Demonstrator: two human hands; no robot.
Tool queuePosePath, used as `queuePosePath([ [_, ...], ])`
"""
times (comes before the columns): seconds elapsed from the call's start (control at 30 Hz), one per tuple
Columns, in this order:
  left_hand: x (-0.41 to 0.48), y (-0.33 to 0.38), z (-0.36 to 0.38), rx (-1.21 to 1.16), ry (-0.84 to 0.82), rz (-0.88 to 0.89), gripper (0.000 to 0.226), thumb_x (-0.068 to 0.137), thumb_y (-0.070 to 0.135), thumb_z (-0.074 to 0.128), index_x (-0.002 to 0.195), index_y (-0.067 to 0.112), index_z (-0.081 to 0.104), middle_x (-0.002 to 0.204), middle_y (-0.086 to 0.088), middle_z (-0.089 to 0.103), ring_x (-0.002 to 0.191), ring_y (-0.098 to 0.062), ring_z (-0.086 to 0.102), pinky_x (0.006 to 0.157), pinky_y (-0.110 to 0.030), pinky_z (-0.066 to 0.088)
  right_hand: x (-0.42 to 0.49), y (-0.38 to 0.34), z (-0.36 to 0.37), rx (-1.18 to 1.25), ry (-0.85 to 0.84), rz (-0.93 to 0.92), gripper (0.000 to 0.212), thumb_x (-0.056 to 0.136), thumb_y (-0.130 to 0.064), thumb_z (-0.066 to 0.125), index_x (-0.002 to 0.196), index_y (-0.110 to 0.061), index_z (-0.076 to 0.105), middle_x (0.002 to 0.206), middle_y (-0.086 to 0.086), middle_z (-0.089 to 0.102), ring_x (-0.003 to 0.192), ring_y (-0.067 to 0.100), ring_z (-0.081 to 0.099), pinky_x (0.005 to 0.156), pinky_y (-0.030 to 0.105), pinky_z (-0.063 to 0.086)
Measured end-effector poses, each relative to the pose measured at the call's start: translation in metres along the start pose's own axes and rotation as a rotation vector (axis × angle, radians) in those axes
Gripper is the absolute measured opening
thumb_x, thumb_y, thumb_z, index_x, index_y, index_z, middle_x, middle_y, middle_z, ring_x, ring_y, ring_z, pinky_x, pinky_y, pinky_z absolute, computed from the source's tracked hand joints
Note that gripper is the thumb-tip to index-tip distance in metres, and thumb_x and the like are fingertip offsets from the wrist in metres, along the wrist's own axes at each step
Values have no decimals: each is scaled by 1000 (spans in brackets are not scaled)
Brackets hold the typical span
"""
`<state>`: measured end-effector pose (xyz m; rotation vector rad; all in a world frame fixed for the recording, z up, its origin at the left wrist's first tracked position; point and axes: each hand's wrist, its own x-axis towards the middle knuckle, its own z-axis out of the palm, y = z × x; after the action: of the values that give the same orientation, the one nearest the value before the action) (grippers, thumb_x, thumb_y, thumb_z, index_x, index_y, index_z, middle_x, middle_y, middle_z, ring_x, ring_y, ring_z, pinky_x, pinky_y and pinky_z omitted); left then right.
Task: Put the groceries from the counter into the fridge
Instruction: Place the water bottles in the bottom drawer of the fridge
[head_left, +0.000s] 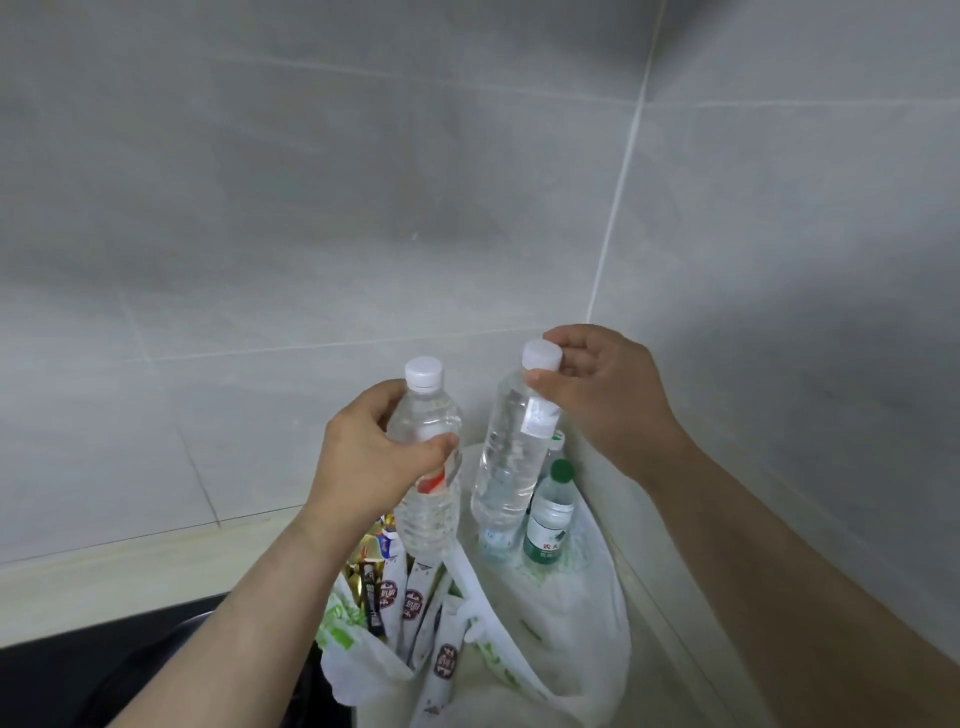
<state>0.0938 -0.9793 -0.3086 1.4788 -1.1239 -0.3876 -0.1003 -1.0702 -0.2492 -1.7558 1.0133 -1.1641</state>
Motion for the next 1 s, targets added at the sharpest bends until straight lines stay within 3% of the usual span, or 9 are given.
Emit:
queuePosePath([
  [0.1,-9,6,-4,-9,-33,21,41,66,14,87,99,33,69,86,21,71,77,3,66,67,-12,51,-23,-4,-7,-11,-19,15,31,76,-12,82,97,-29,68,93,-7,76,89,11,72,89,41,58],
  [0.27,-23,12,-2,-60,-94,9,42,66,14,86,103,28,72,85,17,73,77,2,68,65,-13,49,-62,-8,-19,-14,-3,42,32,78,-6,79,95,-30,68,88,-9,76,84,6,72,74,21,56],
  [0.43,-39,15,12,-78,-178,-1,40,67,14,86,96,36,70,86,21,72,79,0,68,69,-20,54,-94,-3,-36,-56,62,71,35,78,-4,80,94,-32,66,84,-14,76,76,0,72,68,12,53],
  [0.7,-68,33,50,-72,-322,16,41,68,17,86,103,33,71,87,21,72,80,2,68,67,-16,51,-145,9,-82,-100,198,127,36,77,-7,81,98,-34,67,89,-14,75,80,0,71,71,12,54],
  [0.8,-76,48,67,-77,-373,43,40,67,18,86,102,31,72,87,18,73,80,1,68,66,-13,50,-166,12,-108,-61,282,157,38,76,-2,80,101,-29,69,91,-8,76,85,6,72,77,21,58],
  [0.9,-90,68,86,-109,-433,58,39,67,15,86,99,32,72,88,17,74,81,-1,69,71,-21,53,-192,10,-138,-88,350,141,39,76,-1,80,96,-31,68,93,-9,77,89,10,73,83,31,57],
  [1.0,-114,91,107,-136,-492,85,41,66,9,87,93,34,71,85,18,74,79,-1,70,70,-21,56,-223,2,-170,-127,384,137,37,78,-4,79,96,-34,67,89,-15,76,86,5,72,79,24,56],
])
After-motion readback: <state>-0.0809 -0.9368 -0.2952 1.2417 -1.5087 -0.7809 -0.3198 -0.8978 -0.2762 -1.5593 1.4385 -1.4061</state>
